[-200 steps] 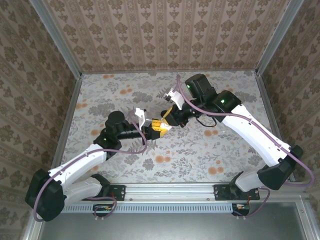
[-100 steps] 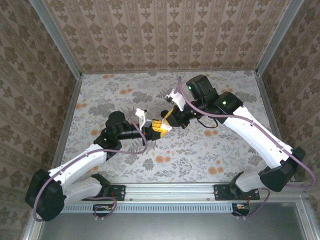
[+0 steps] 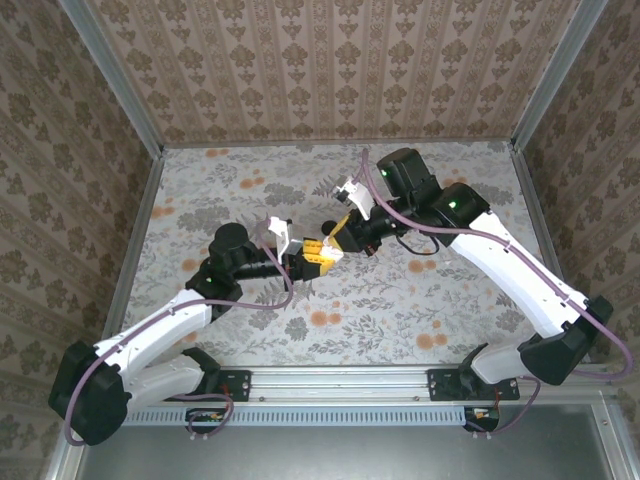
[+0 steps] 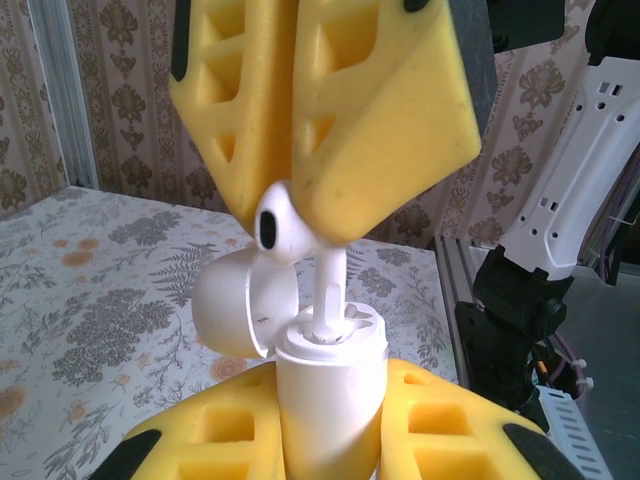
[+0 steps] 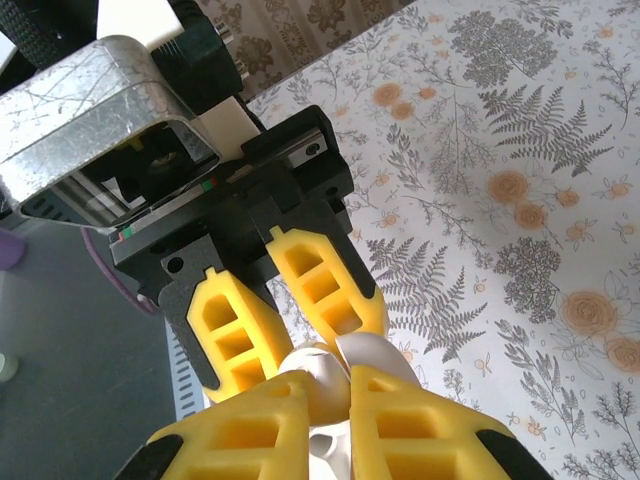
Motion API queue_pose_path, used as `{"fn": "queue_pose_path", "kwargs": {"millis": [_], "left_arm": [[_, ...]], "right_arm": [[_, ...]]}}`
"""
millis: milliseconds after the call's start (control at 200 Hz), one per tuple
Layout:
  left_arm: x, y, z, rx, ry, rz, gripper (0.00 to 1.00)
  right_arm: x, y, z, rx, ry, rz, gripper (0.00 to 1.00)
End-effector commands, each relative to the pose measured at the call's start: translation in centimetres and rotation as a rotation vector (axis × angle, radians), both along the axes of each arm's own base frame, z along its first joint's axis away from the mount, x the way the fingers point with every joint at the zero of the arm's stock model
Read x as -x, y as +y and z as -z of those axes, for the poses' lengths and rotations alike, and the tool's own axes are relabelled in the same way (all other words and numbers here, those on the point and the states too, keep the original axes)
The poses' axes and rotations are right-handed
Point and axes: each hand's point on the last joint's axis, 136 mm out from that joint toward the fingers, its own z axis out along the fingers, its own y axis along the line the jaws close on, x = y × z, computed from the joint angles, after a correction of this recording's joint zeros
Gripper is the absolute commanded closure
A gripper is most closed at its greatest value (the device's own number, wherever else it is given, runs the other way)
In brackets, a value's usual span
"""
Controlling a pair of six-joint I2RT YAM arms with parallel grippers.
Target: Insert the wireless bluetooth earbuds into the charging case
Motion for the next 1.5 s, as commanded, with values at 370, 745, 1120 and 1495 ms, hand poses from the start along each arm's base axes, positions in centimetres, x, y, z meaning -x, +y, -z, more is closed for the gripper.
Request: {"fn": "queue_pose_path", "kwargs": {"millis": [370,745,1120,1495], "left_arm": [[0.4,0.0,-3.5,0.076,-0.111,0.013,1.00],[0.4,0.0,-3.6,0.079,-0.114,0.008,1.00],[0.8,0.3,-4.7,0.118,-0.128,0.011,1.00],[1.2,0.5,-5.8,0.154,-0.141,0.018,1.00]], "right_arm": [[1.0,-0.1,0.2,-0.041,0.075,-0.012,0.86],[0.6,0.0,1.3,-0.080,0.086,0.036,0.86],[0.4,-0.1,2.2,-0.080,0.075,0.049,0.85],[0.7,0.2,2.3,-0.109,0.093,0.037,0.78]]}}
